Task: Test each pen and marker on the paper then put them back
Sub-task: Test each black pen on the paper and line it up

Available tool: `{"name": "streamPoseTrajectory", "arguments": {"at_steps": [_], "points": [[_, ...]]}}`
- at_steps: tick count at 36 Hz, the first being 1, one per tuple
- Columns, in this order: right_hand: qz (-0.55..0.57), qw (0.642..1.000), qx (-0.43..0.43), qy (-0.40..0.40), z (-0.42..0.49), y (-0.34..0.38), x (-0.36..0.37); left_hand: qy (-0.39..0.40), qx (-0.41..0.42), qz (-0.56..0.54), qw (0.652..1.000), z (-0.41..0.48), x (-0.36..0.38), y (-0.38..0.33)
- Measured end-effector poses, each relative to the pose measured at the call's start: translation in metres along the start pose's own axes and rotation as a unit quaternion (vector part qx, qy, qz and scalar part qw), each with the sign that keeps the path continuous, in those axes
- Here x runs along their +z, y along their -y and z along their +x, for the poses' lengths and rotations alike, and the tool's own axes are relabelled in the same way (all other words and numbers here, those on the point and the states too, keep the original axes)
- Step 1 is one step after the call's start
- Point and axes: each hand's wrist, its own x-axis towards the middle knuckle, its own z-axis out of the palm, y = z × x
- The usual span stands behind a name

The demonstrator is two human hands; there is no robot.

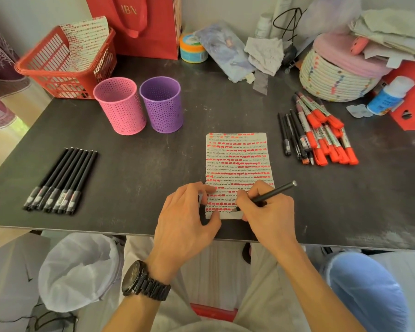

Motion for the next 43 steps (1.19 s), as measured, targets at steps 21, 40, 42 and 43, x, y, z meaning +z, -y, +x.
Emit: {"name": "streamPoseTrajectory", "arguments": {"at_steps": [21,40,42,43], "points": [[0.246,0.967,0.054,-0.038,-0.009,0.033,-0.023,0.01,-0.09,-0.18,0.979,0.0,-0.016,0.002],[0.409,0.889,0.191,0.078,-0.05,0.04,-0.034,0.065,-0.153,-0.401,0.901,-0.03,-0.051,-0.017],[0.404,0.892,0.186,0.083,-0.05,0.043,-0.034,0.049,-0.157,-0.414,0.895,-0.031,-0.053,-0.019],[0.403,0.893,0.183,0.084,-0.05,0.045,-0.034,0.045,-0.157,-0.416,0.895,-0.032,-0.054,-0.019]]}}
